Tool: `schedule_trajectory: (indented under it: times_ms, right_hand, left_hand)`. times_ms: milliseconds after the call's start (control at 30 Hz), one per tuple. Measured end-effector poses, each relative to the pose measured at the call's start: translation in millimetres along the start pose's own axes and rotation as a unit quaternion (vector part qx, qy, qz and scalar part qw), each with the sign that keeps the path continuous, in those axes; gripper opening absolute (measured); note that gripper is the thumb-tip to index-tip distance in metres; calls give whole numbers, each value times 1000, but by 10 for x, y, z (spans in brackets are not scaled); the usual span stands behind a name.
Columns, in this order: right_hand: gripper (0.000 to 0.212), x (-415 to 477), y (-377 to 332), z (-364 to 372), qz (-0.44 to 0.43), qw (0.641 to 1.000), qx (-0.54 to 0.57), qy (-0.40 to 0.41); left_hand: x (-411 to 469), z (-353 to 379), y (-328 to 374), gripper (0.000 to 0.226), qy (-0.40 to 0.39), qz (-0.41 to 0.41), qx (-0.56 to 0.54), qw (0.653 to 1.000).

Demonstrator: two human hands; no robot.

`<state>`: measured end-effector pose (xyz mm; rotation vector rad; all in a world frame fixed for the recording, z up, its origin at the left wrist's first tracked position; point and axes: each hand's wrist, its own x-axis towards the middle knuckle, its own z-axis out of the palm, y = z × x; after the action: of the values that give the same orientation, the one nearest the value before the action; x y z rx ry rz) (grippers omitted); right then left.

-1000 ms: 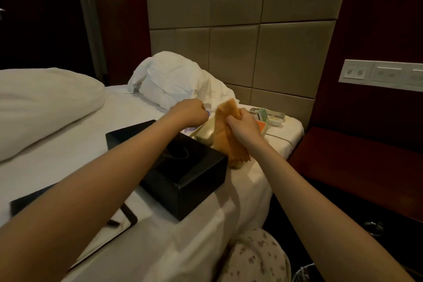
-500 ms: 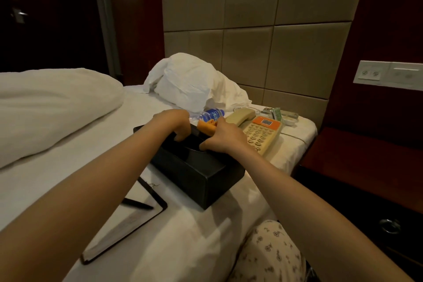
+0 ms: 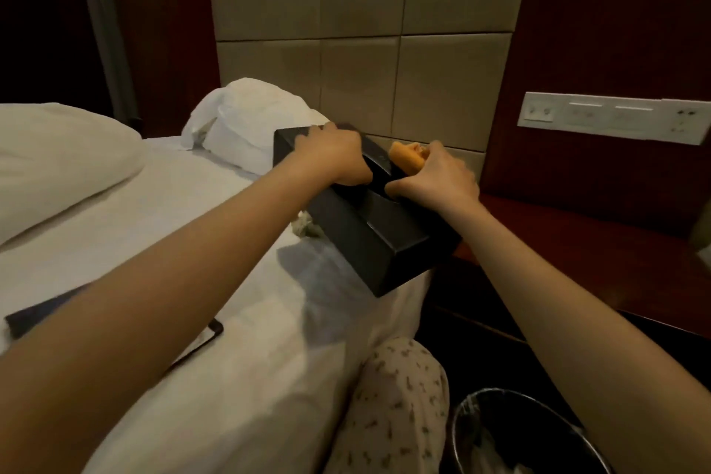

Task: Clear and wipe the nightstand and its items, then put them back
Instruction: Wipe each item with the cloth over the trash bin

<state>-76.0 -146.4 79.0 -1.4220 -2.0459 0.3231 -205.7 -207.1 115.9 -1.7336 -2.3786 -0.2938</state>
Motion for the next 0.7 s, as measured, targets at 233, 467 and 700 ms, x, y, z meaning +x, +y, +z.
schedule_trajectory:
  times_ms: [233, 467, 700]
  right_hand:
    - [75, -210, 893, -244, 146, 987, -2, 60]
    - [73, -419, 1574, -384, 256, 956, 32, 141]
    - [71, -548, 2017, -371, 300, 930, 32, 209]
  left_hand:
    - [46, 532, 786, 77, -53, 18, -186, 981]
    - [-29, 1195, 1455, 97, -200, -57, -513, 833]
    - [-181, 1520, 1877, 79, -301, -27, -516, 801]
